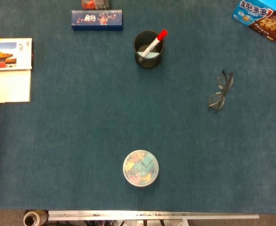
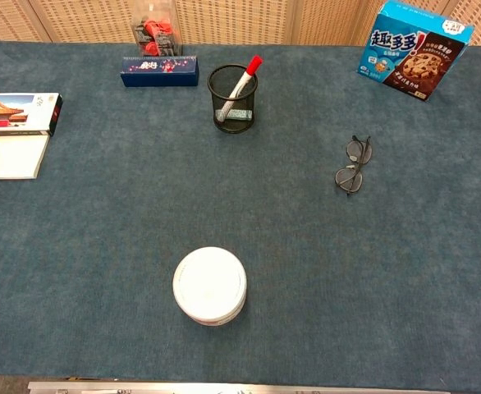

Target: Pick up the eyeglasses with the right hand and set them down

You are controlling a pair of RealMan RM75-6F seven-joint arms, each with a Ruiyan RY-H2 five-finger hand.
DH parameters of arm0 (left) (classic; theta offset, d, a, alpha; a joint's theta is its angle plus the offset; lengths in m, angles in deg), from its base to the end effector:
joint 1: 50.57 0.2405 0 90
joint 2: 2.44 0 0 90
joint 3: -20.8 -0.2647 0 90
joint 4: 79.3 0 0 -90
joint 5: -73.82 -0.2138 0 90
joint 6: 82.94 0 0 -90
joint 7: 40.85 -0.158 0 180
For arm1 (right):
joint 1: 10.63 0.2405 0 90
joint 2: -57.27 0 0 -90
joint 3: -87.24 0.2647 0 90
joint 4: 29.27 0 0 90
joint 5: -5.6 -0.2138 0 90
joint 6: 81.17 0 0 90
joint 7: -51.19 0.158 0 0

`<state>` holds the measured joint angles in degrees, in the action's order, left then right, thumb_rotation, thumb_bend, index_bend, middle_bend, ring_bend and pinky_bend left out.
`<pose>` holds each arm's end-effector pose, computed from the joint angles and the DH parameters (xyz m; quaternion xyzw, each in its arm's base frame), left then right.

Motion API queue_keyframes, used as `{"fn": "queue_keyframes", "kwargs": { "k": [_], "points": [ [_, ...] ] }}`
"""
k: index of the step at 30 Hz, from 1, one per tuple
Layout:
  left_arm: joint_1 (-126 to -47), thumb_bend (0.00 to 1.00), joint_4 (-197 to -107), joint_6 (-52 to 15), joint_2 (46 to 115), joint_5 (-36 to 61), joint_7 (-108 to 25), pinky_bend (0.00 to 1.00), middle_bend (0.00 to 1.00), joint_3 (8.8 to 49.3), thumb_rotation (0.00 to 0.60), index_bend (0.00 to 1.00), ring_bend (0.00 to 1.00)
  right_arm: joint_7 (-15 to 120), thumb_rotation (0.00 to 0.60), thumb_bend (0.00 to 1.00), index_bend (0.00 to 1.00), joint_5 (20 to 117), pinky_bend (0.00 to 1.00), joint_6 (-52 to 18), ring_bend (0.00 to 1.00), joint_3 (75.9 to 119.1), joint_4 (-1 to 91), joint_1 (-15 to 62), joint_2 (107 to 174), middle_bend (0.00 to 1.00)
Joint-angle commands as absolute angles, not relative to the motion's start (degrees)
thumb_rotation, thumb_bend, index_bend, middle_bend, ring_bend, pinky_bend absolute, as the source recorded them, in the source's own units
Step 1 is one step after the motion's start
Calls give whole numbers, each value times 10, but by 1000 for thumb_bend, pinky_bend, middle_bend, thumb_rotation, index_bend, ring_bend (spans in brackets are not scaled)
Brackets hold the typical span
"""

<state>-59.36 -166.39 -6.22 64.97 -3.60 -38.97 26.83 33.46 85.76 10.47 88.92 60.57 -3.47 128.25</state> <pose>-0.3445 0.2307 0.1467 -0.5706 -0.4311 -0.3631 0.5973 -0.3202 -0.2032 0.1424 0.5925 -0.3061 0.3294 0.6684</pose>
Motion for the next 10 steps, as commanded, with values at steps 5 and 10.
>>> {"fn": "queue_keyframes", "kwargs": {
  "k": [5, 10],
  "points": [
    [-593, 333, -1670, -58, 645, -34, -389, 453, 394, 270, 600, 466, 311, 343, 600, 280, 428, 859, 418, 94, 278, 895, 611, -40, 1289, 393],
    [-592, 333, -1674, -59, 645, -31, -392, 453, 395, 267, 600, 466, 311, 356, 600, 280, 428, 857, 418, 75, 278, 898, 602, -38, 1297, 393]
  ]
}}
